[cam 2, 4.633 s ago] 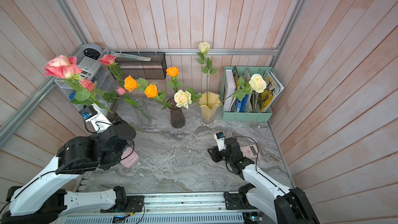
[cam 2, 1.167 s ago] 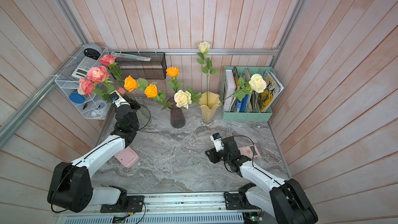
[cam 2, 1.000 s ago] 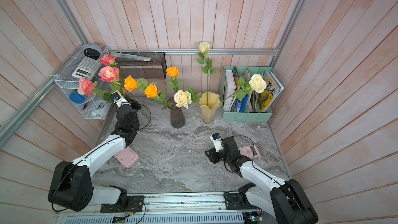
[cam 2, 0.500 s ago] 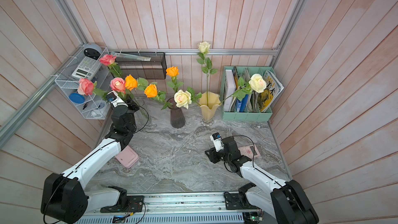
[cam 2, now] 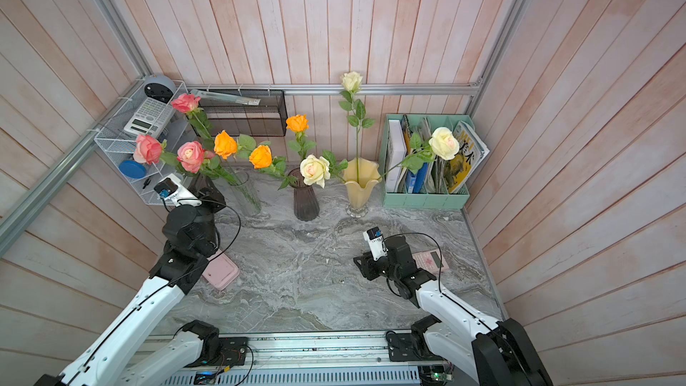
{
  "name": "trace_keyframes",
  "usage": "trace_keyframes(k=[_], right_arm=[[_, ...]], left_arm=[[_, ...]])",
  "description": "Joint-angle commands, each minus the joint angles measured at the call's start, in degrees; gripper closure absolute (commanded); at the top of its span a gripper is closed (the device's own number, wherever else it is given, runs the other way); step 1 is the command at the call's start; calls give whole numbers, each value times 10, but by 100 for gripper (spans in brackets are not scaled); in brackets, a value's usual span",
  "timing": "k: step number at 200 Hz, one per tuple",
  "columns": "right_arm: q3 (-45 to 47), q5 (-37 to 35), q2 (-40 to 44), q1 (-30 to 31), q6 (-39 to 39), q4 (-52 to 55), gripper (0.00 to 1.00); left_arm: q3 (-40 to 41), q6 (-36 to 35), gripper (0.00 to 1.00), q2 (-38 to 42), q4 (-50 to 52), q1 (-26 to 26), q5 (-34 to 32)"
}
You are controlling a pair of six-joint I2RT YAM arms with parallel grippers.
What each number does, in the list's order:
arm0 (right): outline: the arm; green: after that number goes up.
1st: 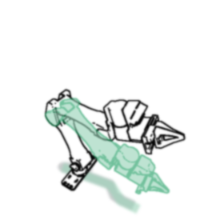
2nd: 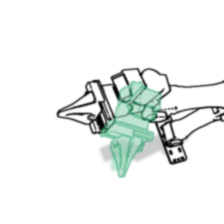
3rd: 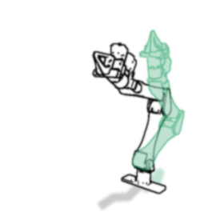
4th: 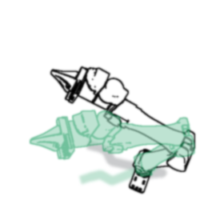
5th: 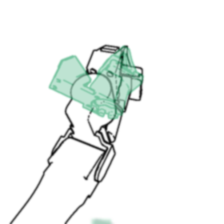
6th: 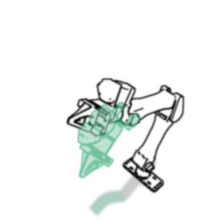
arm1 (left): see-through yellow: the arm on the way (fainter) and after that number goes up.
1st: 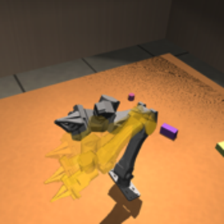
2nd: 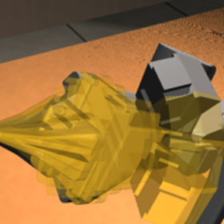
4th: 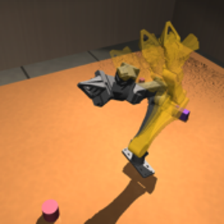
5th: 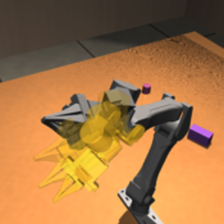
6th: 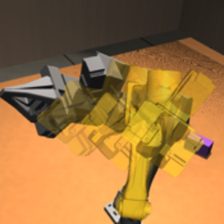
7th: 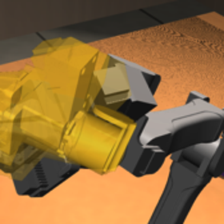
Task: Arrange the flowers in different vases according to their colors
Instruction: Insert the flower into the vase, then reset both arms
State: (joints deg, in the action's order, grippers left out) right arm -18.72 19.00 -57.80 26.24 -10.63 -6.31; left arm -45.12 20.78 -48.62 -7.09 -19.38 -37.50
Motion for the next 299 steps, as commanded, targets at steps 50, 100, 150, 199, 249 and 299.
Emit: trace_keyframes(k=[50, 100, 150, 199, 249, 299], right_arm=[[-11, -177, 179, 3, 9, 37, 35], [-21, -389, 244, -9, 46, 40, 2], [22, -504, 187, -58, 85, -90, 2], [75, -484, 58, -164, 82, -271, 2], [81, -447, -106, -179, 106, -441, 2], [80, -420, -272, -185, 112, -616, 2]], left_arm=[[48, -46, 21, 201, 190, -31, 167], [54, -14, 0, 144, 236, -51, -15], [189, -208, 0, 85, -68, -49, -142], [354, -313, 0, -115, -485, -3, -71], [380, -302, 0, -324, -725, 40, 50], [374, -249, 0, -325, -641, 102, 186]])
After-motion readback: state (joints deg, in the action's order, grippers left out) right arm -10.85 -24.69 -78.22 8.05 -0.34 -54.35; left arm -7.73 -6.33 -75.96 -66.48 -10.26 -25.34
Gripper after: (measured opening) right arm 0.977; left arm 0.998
